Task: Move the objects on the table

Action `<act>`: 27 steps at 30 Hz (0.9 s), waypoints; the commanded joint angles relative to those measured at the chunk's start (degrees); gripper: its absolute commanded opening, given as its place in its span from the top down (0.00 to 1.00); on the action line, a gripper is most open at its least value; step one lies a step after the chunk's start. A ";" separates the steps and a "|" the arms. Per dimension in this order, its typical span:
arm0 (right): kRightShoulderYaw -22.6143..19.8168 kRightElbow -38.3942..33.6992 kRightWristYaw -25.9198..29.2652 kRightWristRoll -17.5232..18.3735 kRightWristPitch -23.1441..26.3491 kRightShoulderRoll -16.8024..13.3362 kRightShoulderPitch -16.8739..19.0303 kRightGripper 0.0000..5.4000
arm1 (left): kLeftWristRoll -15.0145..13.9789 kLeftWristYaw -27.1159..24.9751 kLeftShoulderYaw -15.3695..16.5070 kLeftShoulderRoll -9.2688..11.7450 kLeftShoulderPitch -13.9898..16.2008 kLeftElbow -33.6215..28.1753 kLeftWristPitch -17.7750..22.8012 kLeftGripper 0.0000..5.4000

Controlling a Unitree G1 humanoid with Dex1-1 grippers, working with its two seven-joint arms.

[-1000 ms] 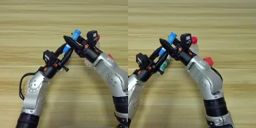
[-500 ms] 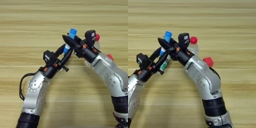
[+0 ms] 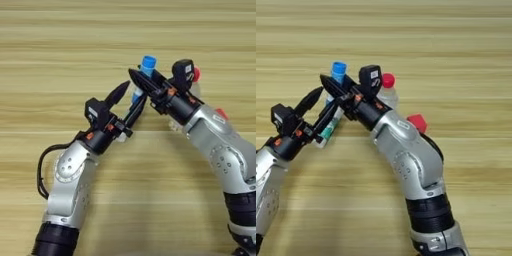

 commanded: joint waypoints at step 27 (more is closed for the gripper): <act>-7.23 -10.63 -3.08 -4.09 -9.69 -4.60 -1.46 0.74 | 11.34 21.93 12.72 1.24 -8.75 14.57 -2.69 0.02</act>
